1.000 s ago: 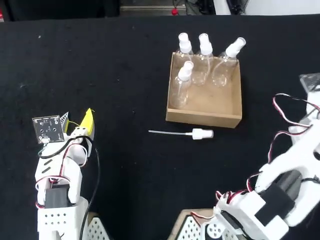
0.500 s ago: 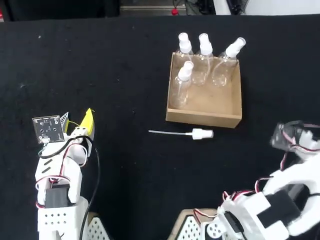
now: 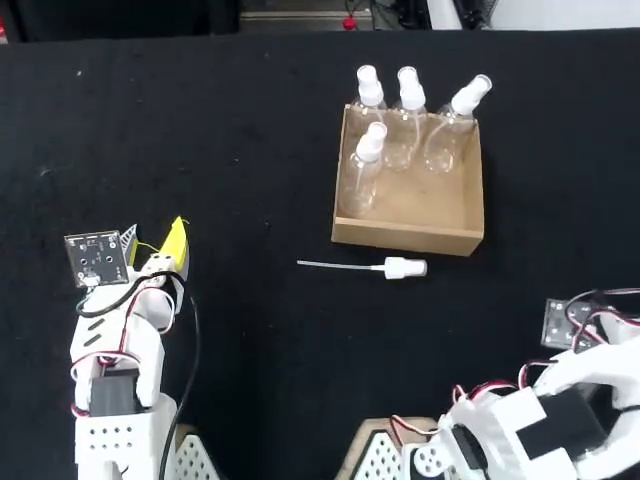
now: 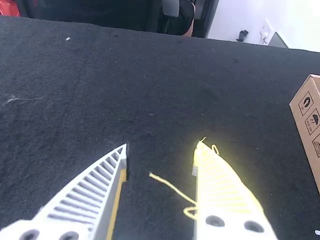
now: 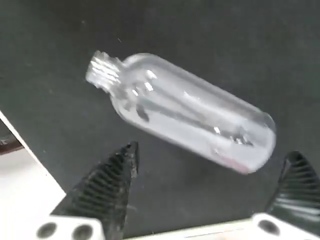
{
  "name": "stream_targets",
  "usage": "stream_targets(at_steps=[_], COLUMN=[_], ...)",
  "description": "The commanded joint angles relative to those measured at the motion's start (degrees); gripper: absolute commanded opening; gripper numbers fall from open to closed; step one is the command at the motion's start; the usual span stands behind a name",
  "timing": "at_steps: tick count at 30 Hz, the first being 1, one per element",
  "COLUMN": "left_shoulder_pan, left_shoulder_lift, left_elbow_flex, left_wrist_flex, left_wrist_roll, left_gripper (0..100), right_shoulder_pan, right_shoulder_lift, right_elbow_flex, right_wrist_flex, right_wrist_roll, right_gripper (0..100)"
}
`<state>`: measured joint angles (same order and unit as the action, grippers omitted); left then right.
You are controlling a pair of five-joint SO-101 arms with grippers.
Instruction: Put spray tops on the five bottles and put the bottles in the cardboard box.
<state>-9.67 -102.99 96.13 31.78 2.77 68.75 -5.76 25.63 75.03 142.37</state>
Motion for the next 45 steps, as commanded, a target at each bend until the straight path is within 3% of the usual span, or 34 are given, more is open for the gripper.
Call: stream_targets(at_steps=[1, 14, 34, 39, 45], left_shoulder_pan=[0.7, 0.7, 0.7, 0.7, 0.7], left_shoulder_lift=[0.1, 0.1, 0.1, 0.1, 0.1], left_elbow_flex=[1.3, 1.3, 1.3, 1.3, 1.3], left_wrist_flex=[-1.1, -1.1, -1.1, -1.1, -1.1], left_wrist_roll=[0.4, 0.4, 0.4, 0.4, 0.4], left_gripper=[21, 21, 21, 21, 21], right_shoulder_pan=[0.7, 1.2, 1.8, -1.0, -7.6], right_shoulder_lift=[-0.7, -0.2, -0.7, -0.7, -0.3], right_elbow_flex=[0.8, 2.7, 13.4, 13.1, 13.6], right_wrist_flex=[0.2, -0.3, -13.2, -14.1, -19.9], right_wrist_roll=[1.5, 2.4, 3.2, -10.8, -31.9], right_gripper=[39.3, 39.2, 39.2, 34.6, 3.6])
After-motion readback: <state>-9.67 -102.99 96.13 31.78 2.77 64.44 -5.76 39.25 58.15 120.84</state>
